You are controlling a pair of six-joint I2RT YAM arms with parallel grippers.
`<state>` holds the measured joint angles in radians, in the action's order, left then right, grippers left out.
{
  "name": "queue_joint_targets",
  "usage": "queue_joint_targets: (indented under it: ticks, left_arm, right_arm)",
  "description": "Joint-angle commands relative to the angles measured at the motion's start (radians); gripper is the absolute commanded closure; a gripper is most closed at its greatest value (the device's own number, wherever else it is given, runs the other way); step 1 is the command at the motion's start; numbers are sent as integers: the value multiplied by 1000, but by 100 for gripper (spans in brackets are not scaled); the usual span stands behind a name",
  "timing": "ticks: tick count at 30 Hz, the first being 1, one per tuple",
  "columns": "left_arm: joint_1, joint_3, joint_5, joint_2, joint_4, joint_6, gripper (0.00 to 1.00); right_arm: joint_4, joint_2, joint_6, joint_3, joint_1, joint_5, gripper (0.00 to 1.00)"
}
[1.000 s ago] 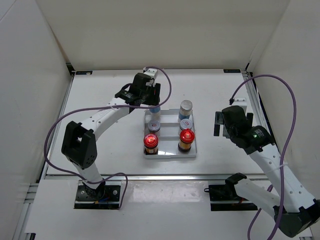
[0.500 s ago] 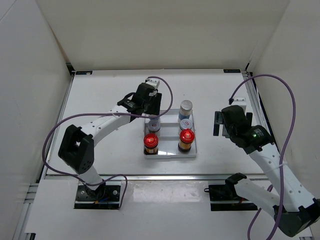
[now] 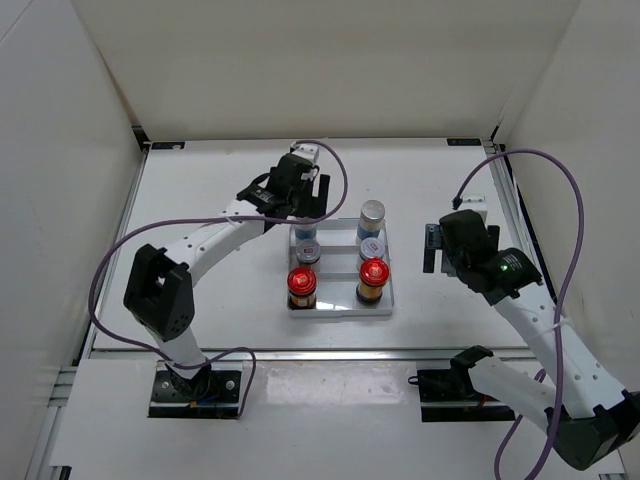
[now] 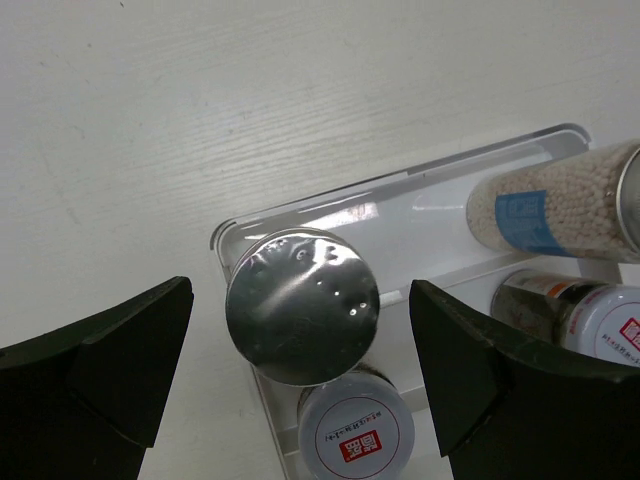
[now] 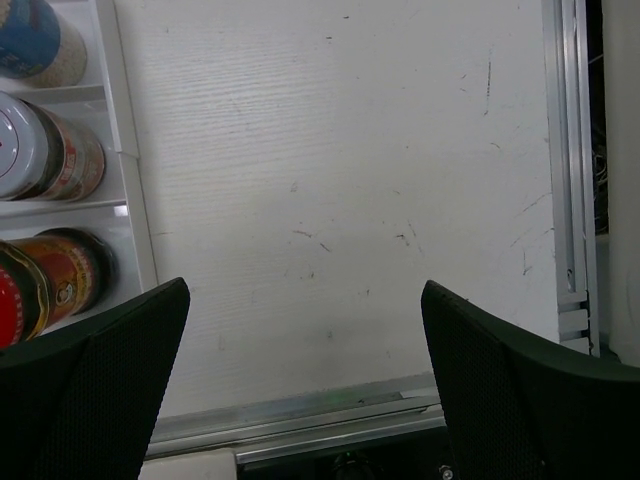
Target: Organize the condiment bottles
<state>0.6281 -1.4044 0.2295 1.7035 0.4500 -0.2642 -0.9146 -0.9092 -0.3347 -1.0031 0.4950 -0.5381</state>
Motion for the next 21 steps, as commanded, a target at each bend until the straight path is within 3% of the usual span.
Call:
queue_joint_targets:
  ticks: [1, 7, 15, 17, 21]
  left_arm:
    - [15, -83, 48, -91, 50, -3, 0]
    - [38, 10, 174, -381, 50, 62, 0]
    - [38, 447, 368, -870, 59, 183, 0]
    - [38, 546, 398, -927, 59, 194, 0]
    - [57, 607, 422, -1013, 38, 215, 0]
  right_arm:
    - [29, -8, -4, 1, -1, 18, 0]
    - [20, 41, -4, -20, -1, 62, 0]
    - [54, 239, 19, 11, -1, 64, 0]
    - [54, 239, 19, 11, -1, 64, 0]
    - [54, 242, -1, 11, -1, 34, 0]
